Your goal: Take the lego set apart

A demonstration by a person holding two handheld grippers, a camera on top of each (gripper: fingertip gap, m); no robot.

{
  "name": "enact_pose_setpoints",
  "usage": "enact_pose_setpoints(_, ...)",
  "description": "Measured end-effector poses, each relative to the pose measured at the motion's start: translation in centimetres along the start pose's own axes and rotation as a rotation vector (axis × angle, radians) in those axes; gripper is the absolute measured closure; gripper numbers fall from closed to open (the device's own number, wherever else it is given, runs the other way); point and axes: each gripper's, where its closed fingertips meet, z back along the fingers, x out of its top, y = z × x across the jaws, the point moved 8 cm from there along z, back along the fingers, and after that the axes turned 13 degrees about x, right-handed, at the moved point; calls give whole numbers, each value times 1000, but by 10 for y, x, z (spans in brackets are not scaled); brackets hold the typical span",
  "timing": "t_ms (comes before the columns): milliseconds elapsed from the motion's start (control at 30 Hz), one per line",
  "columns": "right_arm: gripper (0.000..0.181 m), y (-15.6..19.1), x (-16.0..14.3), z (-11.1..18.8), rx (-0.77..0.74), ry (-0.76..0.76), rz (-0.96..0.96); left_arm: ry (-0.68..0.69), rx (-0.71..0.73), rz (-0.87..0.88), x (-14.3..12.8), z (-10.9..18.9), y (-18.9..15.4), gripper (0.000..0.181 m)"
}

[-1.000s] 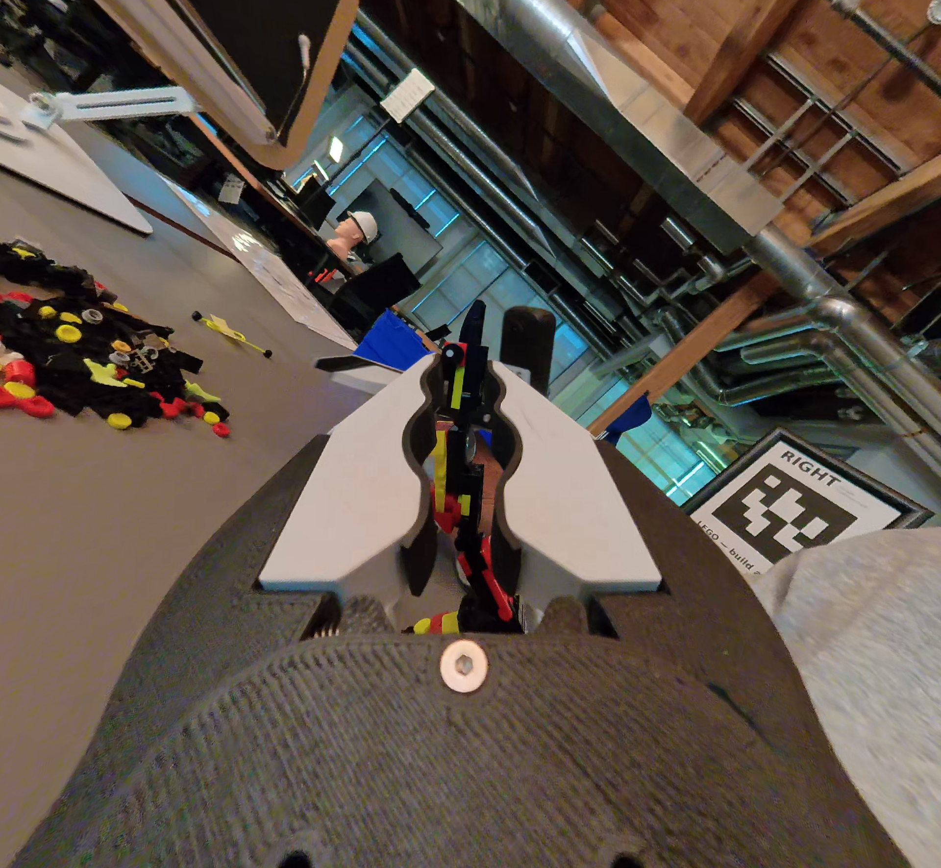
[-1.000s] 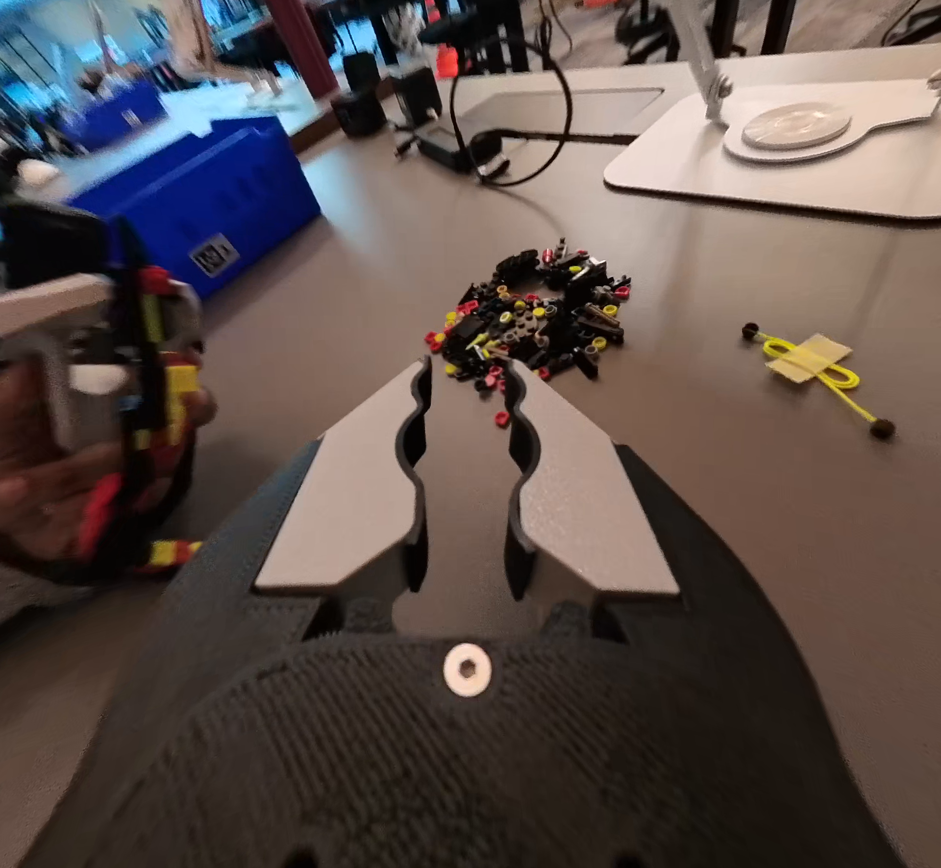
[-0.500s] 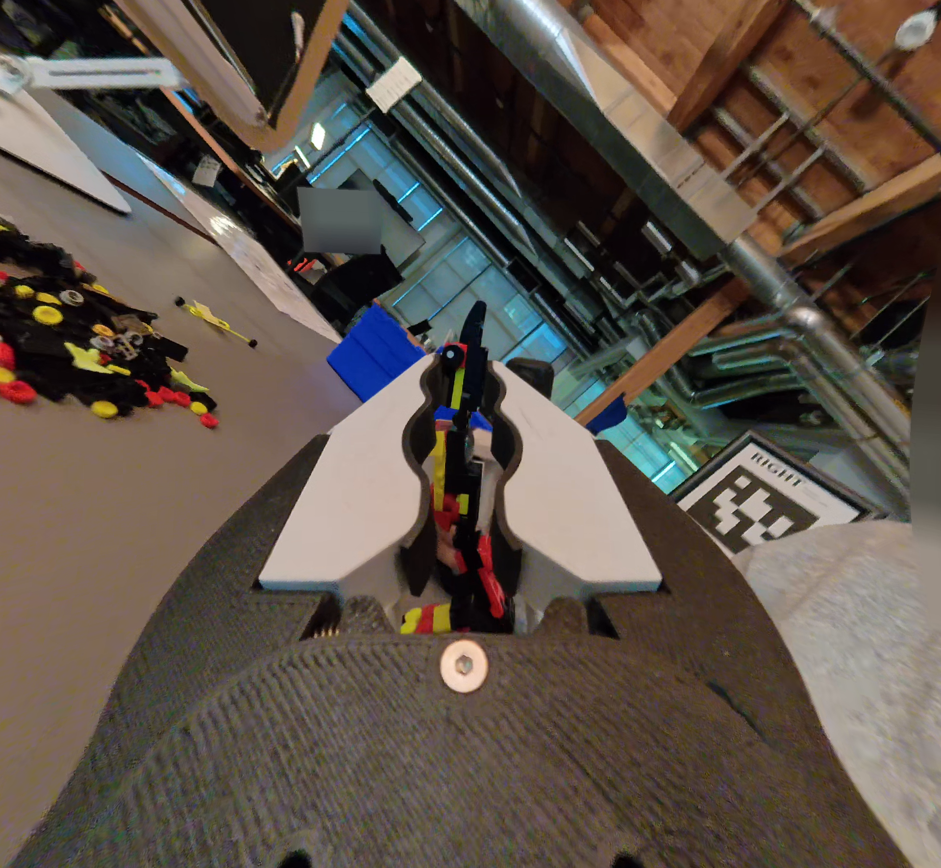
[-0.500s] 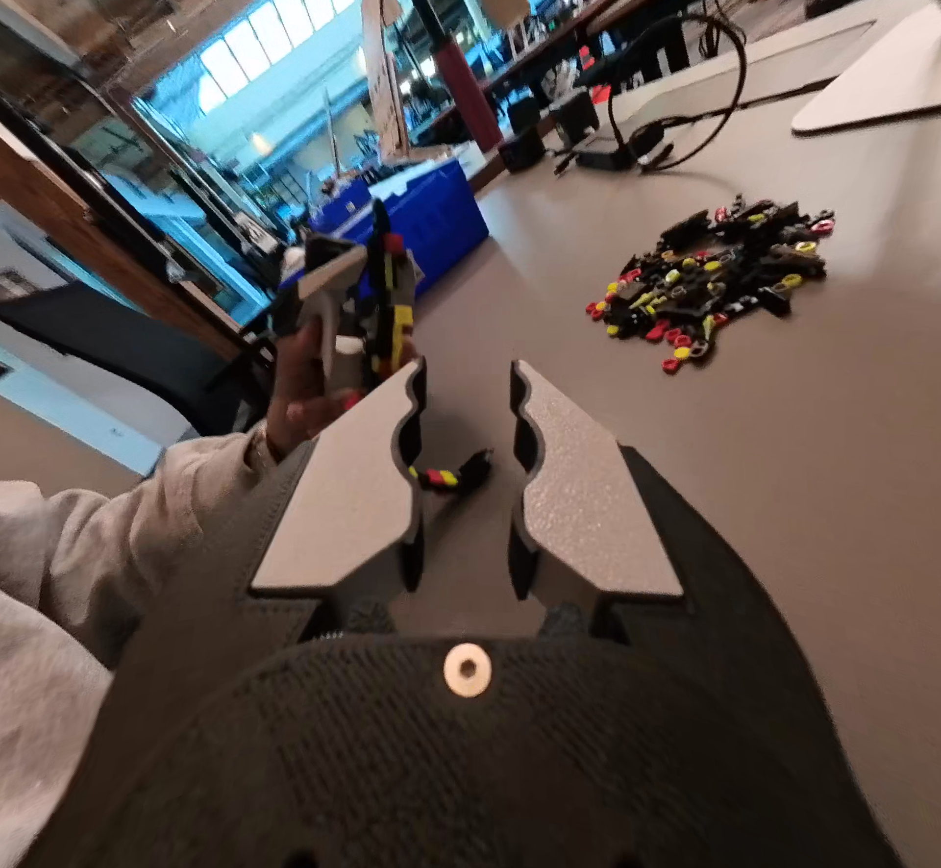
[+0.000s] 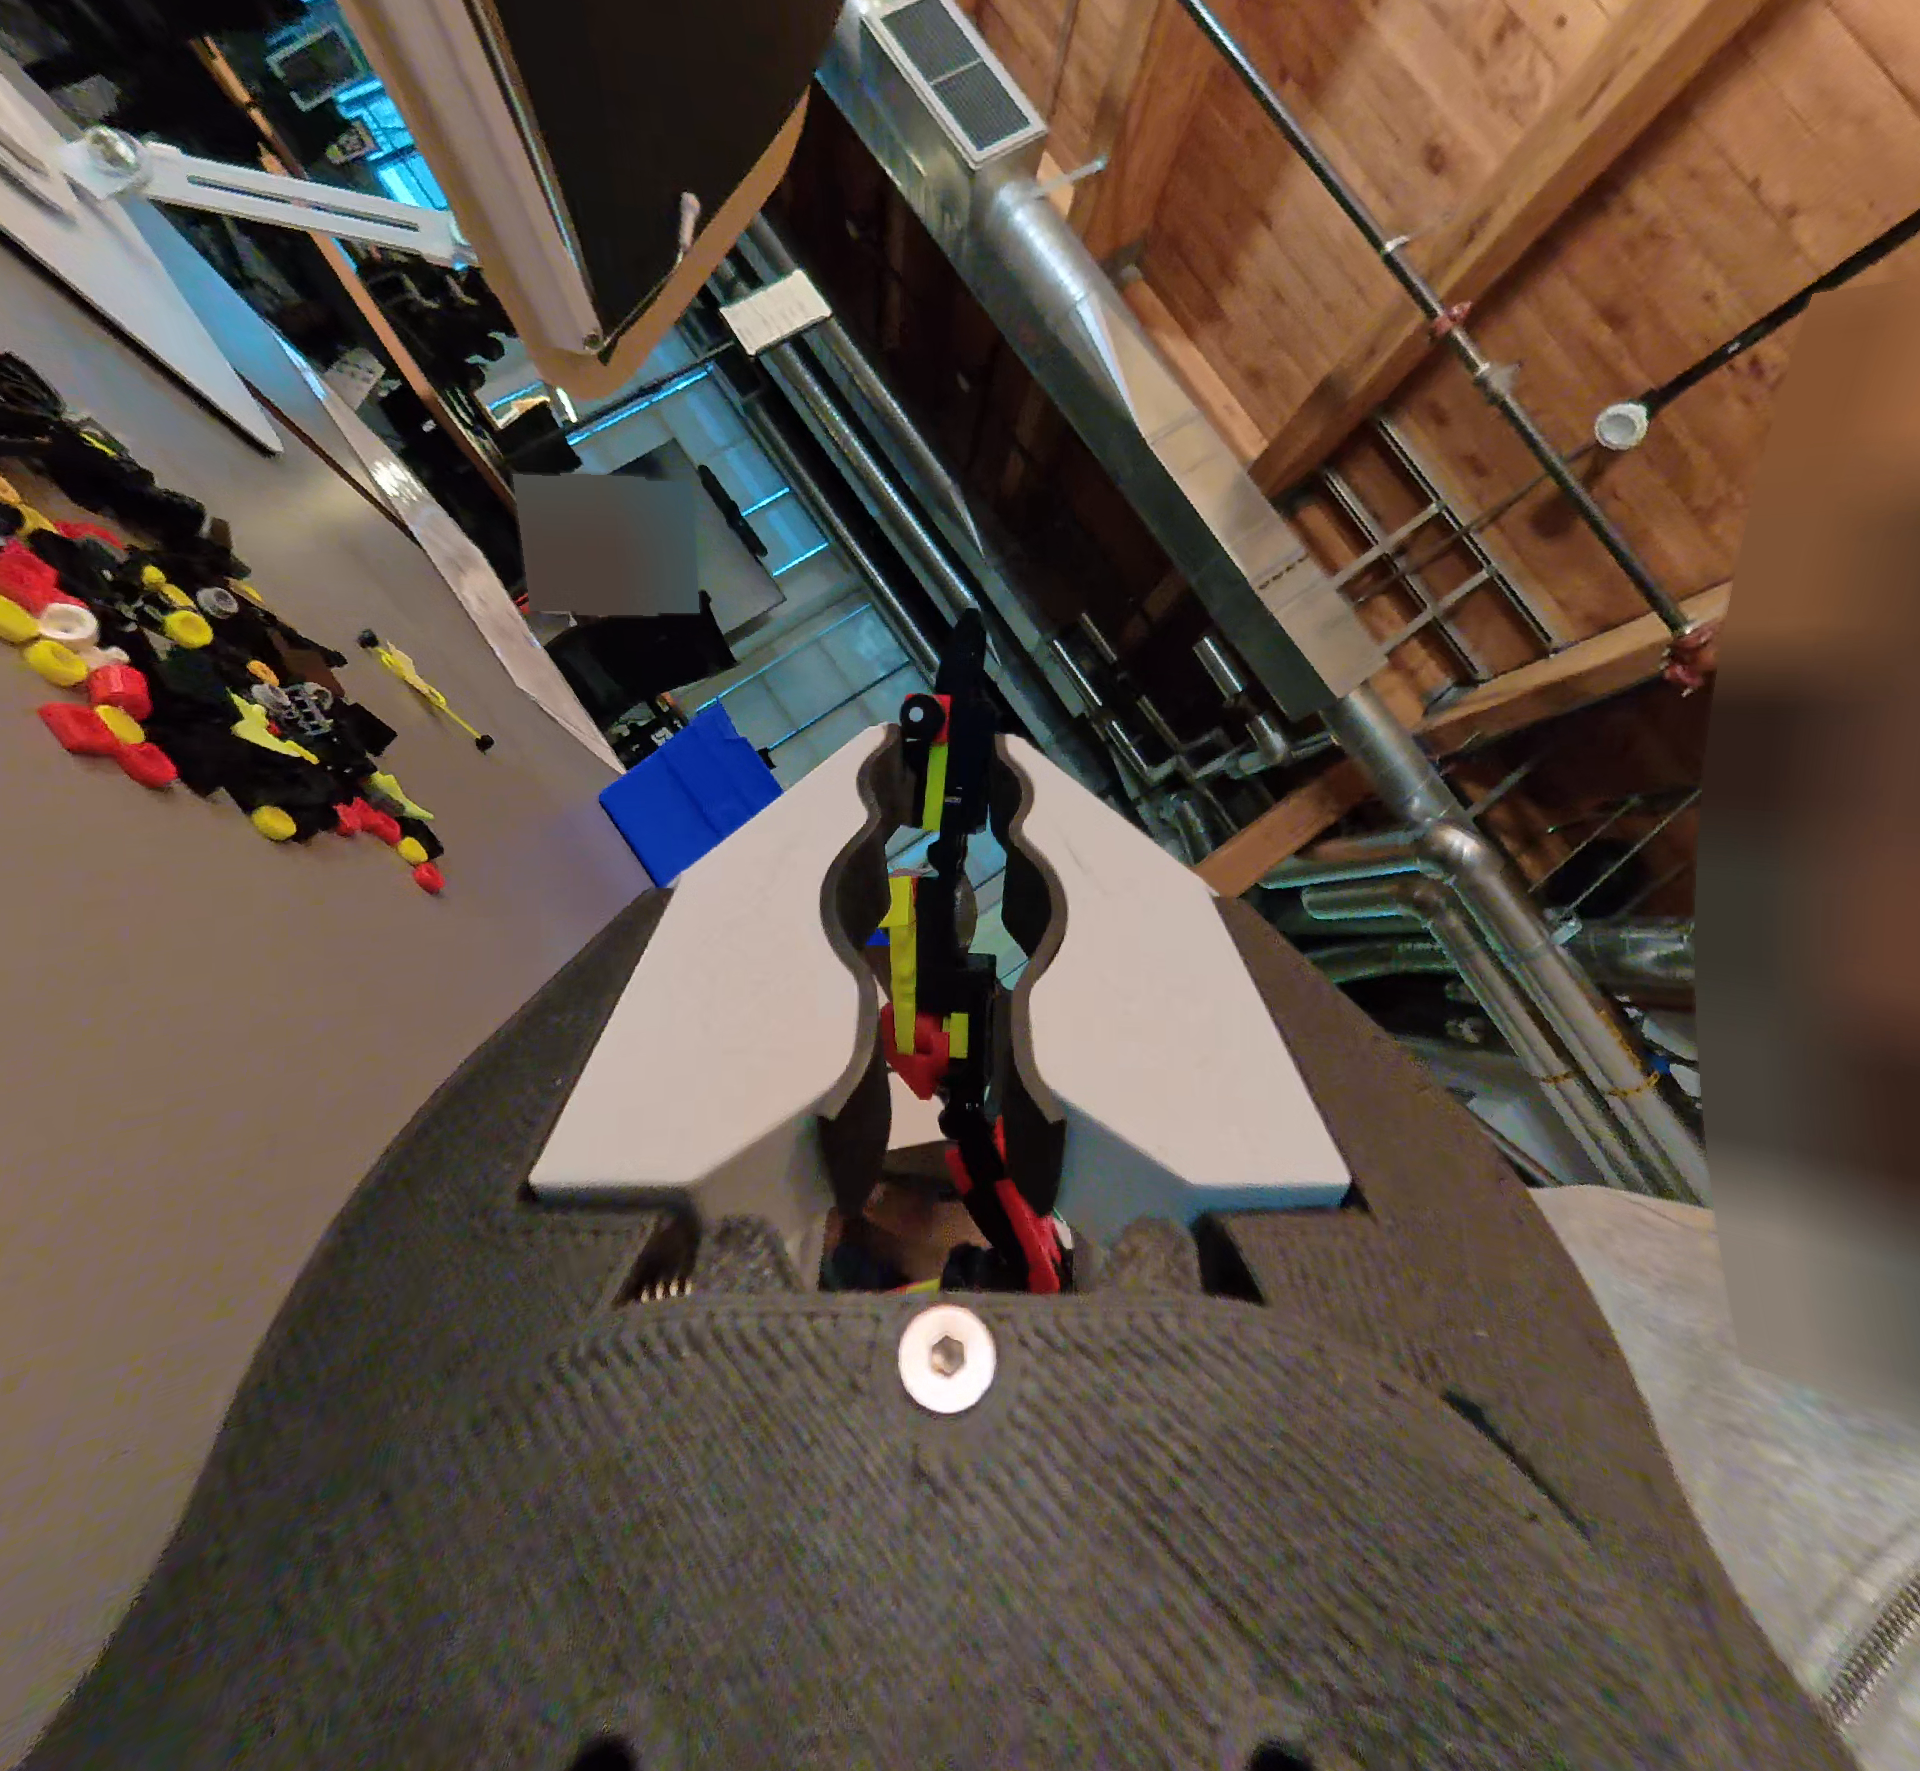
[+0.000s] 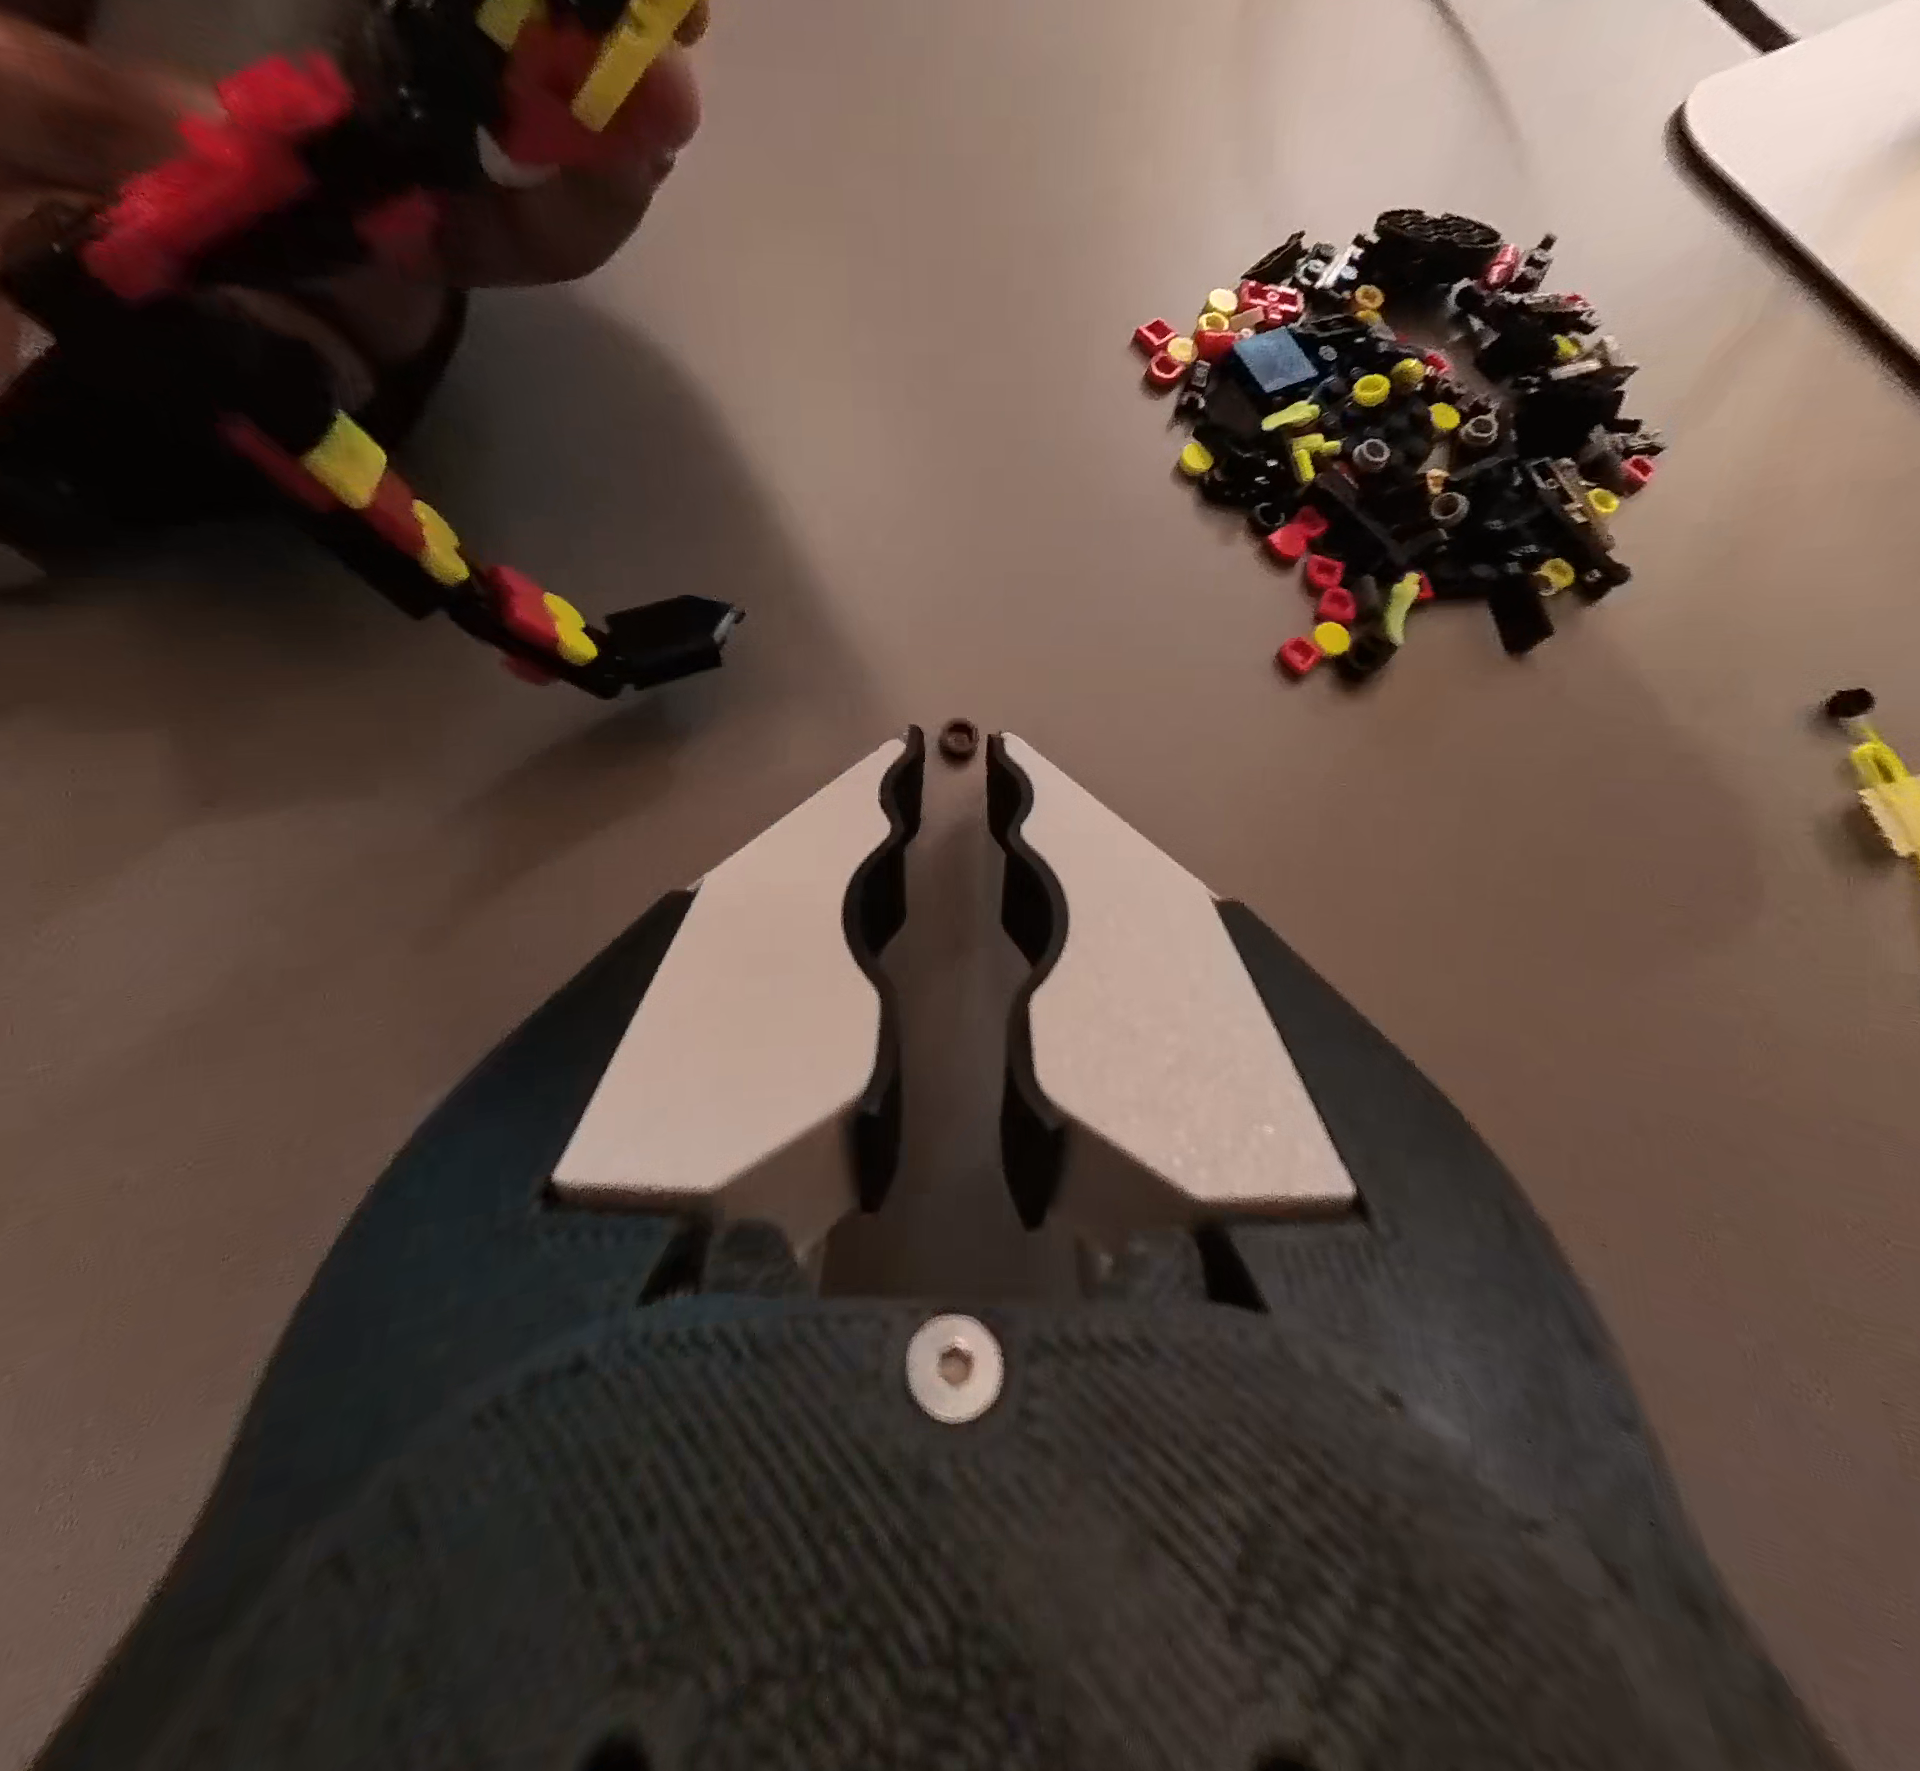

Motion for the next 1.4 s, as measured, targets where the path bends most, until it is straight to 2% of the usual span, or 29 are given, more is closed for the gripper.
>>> enact_pose_setpoints(33,171,-1,1,-2,5,10,-8,2,0,2,0,0,0,168)
enact_pose_setpoints(233,176,-7,5,-12,57,31,-55,10,-2,4,-1,-1,1,168)
enact_pose_setpoints(333,177,-17,11,-11,33,2,-66,8,-6,10,0,-1,2,168)
enact_pose_setpoints(500,177,-58,42,-8,-49,-83,-85,17,-12,15,-1,-2,2,168)
enact_pose_setpoints(633,176,-94,62,-19,-64,-125,-154,20,-4,1,-1,-2,2,168)
enact_pose_setpoints(733,165,-102,67,-20,-69,-140,-189,23,-3,-3,-2,-3,2,168)
enact_pose_setpoints(867,163,-88,62,2,-29,-319,-222,35,-6,-5,-3,-4,1,168)
enact_pose_setpoints(933,158,-70,54,16,49,-463,-254,51,-11,-3,-5,-6,1,168)
enact_pose_setpoints(1033,156,-37,33,33,113,-594,-269,97,-31,27,-15,-11,0,168)
enact_pose_setpoints(1167,151,-11,21,51,299,-692,-381,173,-85,146,-40,-24,-2,169)
enact_pose_setpoints(1300,146,-11,20,65,465,-825,-547,276,-32,5,-63,-35,-10,168)
enact_pose_setpoints(1400,149,-9,17,61,491,-765,-523,304,-5,-69,-72,-39,-13,168)
